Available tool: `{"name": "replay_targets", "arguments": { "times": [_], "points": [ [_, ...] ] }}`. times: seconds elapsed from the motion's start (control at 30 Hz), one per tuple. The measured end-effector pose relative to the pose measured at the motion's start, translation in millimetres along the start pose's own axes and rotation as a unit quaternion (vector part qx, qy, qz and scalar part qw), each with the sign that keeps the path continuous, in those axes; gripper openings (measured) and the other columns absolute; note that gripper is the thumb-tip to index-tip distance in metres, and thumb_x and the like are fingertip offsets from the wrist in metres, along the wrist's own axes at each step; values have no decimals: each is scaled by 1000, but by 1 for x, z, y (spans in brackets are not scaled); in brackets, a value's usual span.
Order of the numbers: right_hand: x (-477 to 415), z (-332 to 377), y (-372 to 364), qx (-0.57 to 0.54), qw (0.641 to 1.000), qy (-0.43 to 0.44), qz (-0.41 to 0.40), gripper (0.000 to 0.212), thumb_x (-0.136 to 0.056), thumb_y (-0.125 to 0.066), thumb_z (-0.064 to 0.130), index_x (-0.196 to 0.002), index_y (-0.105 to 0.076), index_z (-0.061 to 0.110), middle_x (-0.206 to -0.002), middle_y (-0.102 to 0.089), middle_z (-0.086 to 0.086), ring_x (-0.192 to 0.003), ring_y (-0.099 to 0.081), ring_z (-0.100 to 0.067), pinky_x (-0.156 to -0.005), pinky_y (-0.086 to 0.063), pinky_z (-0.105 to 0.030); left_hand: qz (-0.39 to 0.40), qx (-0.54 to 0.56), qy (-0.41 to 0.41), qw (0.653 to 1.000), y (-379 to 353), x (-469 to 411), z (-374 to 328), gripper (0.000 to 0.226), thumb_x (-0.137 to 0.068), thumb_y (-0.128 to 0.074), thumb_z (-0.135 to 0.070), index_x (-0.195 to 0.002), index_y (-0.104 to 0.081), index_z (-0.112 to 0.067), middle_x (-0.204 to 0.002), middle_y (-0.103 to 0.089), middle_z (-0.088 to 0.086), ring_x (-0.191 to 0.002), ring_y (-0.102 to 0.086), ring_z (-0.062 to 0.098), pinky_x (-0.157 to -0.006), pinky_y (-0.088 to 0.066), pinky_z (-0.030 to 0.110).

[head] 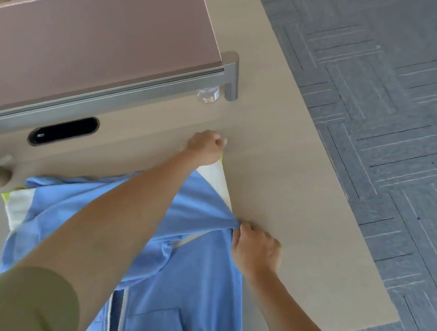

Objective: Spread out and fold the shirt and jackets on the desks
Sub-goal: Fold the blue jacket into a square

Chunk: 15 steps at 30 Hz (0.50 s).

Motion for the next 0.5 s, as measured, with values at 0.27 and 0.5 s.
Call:
{"name": "replay_targets", "arguments": {
  "times": [0.27, 0.5],
  "points": [
    [-10, -20, 19, -92, 968, -195, 131, 37, -101, -33, 35, -114, -64, 20, -113, -67, -4, -105, -64, -30, -79, -43, -34, -50, 61, 65, 995, -38, -28, -6, 41, -98, -50, -51, -105, -62, -13, -108, -68, 10, -105, -63, 32, -84, -49, 38],
    [-21, -3, 24, -73, 996, -37, 23, 36, -100, -42, 44, -114, -53, 14, -110, -57, -4, -102, -58, -30, -79, -45, -40, -8, 76, -8, 997, -30, -5, 17, 42, -88, -63, -47, -119, -49, -23, -95, -62, -9, -92, -57, 20, -78, -41, 31]
  ]
}}
Point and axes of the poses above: each hand's wrist, its own x-axis away from the middle knuckle, its own y-axis out of the back of the hand, z = x × y, the point moved 3 cm from there along -x, towards the middle knuckle
